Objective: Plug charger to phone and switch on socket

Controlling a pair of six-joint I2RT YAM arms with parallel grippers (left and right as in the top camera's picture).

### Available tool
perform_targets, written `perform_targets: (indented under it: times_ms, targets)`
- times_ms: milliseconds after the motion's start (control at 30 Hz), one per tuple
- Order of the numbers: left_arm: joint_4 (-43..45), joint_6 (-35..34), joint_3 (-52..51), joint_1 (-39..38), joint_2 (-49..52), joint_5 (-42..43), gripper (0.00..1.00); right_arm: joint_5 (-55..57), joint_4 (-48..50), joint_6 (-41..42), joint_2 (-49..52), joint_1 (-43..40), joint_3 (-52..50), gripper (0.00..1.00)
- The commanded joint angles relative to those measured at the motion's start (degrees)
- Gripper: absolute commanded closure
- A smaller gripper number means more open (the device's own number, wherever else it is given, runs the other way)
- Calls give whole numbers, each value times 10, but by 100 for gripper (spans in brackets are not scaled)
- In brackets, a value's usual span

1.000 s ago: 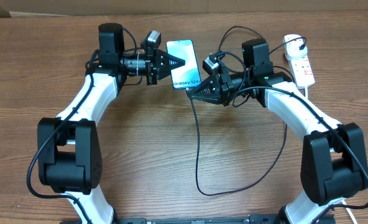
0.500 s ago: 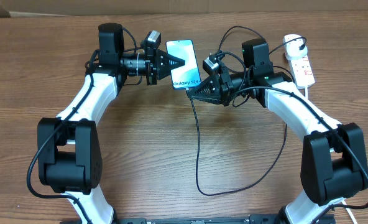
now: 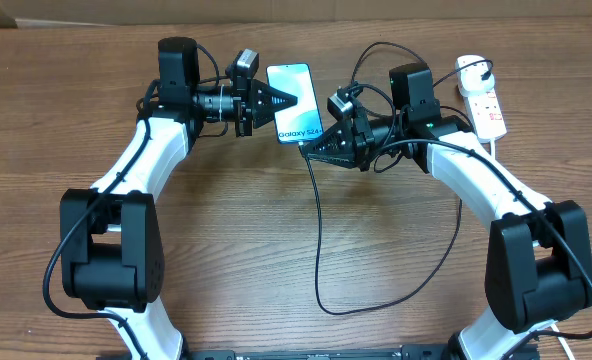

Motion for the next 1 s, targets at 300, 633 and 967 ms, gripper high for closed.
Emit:
perform_targets:
  times_ms: [300, 633, 967]
  targets:
    - [0, 18, 8, -23, -7, 87, 96, 64, 29, 36, -7, -3, 13, 96]
    - [-3, 37, 8, -24, -7, 87, 96, 45, 56, 69, -7, -4, 13, 96]
    - [-17, 40, 8, -28, -7, 87, 96, 60, 56, 80, -7, -4, 13, 96]
